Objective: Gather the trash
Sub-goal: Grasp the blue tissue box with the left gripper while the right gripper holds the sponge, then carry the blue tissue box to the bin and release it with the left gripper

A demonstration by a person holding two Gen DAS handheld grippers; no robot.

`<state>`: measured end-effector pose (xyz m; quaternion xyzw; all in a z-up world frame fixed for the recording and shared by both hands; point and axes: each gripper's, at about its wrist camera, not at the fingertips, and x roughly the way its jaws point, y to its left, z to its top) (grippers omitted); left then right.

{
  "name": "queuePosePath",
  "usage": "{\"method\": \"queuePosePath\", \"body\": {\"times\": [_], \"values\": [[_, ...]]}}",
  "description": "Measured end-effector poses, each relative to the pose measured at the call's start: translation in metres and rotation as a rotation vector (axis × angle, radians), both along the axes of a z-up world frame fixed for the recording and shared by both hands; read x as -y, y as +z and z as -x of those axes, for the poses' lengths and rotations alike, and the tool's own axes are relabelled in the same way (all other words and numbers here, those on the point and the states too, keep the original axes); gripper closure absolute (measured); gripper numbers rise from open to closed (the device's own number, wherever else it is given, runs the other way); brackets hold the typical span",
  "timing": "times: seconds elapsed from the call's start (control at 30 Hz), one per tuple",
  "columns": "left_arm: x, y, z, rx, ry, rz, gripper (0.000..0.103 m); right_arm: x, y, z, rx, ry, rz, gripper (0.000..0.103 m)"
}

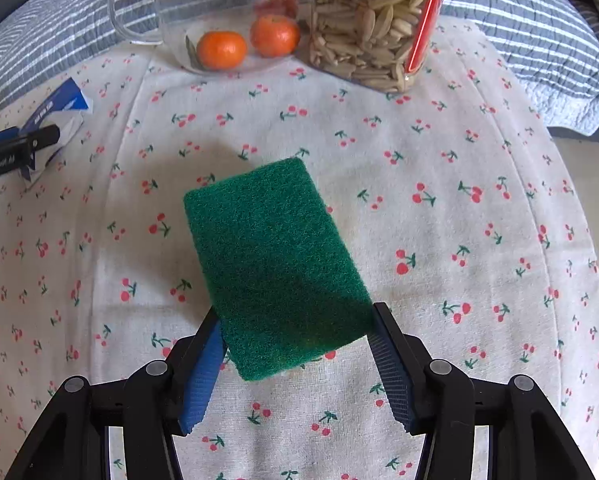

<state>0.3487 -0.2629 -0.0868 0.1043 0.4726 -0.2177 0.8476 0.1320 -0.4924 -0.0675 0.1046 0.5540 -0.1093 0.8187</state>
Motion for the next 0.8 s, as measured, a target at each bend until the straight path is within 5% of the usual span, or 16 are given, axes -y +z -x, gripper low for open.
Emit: {"method": "queuePosePath", "body": {"times": [0.37, 0.8], "values": [[-0.039, 0.016, 0.048, -0.023, -0.029, 0.013, 0.044, -0.012, 0.004, -0.004, 0.006, -0.003, 0.012, 0.042], [-0.136, 0.064, 0.122, 0.030, 0.054, 0.061, 0.044, -0.071, 0.039, 0.003, 0.079, 0.074, 0.021, 0.042]]}}
